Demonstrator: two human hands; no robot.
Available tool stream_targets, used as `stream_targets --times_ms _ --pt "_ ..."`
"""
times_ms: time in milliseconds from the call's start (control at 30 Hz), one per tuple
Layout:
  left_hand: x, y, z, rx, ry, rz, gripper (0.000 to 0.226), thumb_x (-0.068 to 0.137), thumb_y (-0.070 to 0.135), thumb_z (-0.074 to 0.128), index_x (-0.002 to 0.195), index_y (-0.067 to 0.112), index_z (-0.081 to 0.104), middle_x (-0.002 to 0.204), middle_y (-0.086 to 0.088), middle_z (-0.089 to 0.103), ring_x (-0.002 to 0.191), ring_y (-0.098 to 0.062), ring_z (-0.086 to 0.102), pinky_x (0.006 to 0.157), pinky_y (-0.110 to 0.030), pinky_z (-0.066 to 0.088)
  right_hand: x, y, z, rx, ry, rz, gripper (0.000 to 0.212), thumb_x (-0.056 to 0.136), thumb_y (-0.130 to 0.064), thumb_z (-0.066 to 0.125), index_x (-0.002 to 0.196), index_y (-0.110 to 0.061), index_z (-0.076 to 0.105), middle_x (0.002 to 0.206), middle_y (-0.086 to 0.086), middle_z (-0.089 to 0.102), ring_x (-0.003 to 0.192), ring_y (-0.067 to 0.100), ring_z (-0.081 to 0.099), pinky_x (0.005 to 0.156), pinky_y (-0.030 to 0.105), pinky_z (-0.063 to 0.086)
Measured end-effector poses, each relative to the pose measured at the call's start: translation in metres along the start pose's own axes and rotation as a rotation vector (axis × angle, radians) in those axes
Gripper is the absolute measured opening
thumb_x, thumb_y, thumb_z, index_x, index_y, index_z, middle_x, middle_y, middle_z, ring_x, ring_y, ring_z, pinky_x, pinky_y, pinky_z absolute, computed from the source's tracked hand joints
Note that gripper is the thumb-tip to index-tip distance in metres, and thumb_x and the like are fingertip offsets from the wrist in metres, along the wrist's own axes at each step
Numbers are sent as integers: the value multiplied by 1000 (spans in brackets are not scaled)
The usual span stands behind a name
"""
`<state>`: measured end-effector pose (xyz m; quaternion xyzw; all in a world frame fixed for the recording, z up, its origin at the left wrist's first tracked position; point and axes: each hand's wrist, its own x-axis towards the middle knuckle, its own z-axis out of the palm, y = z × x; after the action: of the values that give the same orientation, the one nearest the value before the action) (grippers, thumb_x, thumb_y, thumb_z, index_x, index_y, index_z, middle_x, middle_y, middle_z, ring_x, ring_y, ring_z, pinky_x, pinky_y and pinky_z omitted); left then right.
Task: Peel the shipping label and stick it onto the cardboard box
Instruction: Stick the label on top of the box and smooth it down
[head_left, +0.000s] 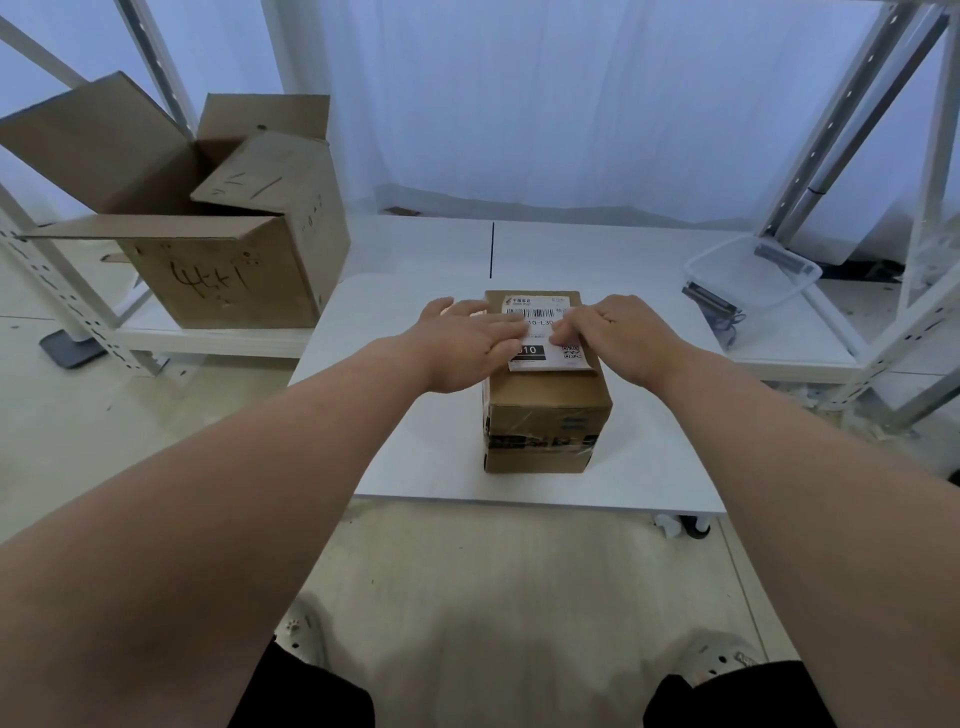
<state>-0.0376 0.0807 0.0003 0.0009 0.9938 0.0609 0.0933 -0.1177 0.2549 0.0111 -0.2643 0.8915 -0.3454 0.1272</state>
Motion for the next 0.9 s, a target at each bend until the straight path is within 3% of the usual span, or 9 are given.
stream_targets --times_ms 67,133,200,267,300,367,533,700,900 --pt "3 2 -1 -7 13 -22 48 101 43 14 148 37 23 158 14 18 147 -18 11 118 -44 0 -1 0 1 11 -2 -3 32 91 -28 50 89 -7 74 97 9 69 82 22 58 69 30 44" --pt "5 6 -5 -2 71 3 47 101 41 18 142 33 40 153 9 34 143 -19 24 116 -43 8 -2 1 1 35 -1 3 31 91 -29 50 91 -10 74 97 6 68 79 16 57 67 26 43" --pt "6 4 -8 -3 123 41 48 100 41 23 119 23 63 134 -2 58 129 -20 45 112 -39 18 -3 2 2 63 -6 12 30 91 -29 50 94 -11 74 100 5 67 80 13 56 70 25 44" --pt "6 0 -9 -50 143 51 51 95 47 24 92 20 66 116 -8 67 115 -24 55 108 -36 24 -2 3 2 107 -10 28 30 91 -28 50 96 -12 74 103 4 68 85 16 59 74 25 46" --pt "5 -2 -10 -89 142 48 51 94 49 24 90 21 67 114 -8 68 113 -24 57 107 -35 25 -1 3 2 121 -12 34 30 92 -28 50 97 -12 74 105 4 68 88 18 59 76 25 47" --pt "3 -2 -12 -140 121 36 51 99 47 26 108 21 69 121 -6 65 118 -22 54 107 -34 22 1 2 1 103 -12 35 31 93 -28 48 97 -12 74 108 4 67 92 21 59 76 24 46" --pt "7 6 -11 -114 42 -33 50 101 48 16 142 34 40 148 5 42 142 -15 25 115 -41 4 7 3 0 81 -14 30 35 94 -30 44 91 -16 76 107 4 66 96 23 59 82 29 47" --pt "25 5 -1 -58 33 -78 55 99 52 10 147 35 28 155 18 26 146 -13 12 115 -51 -4 7 4 0 72 -9 9 38 96 -30 42 93 -14 76 104 5 66 94 22 59 79 27 45" --pt "26 8 -3 -42 53 -75 54 99 50 11 145 32 35 153 12 34 146 -13 14 115 -50 -6 7 -1 0 26 0 7 47 97 -33 34 93 -11 75 107 8 66 98 25 59 86 34 44"
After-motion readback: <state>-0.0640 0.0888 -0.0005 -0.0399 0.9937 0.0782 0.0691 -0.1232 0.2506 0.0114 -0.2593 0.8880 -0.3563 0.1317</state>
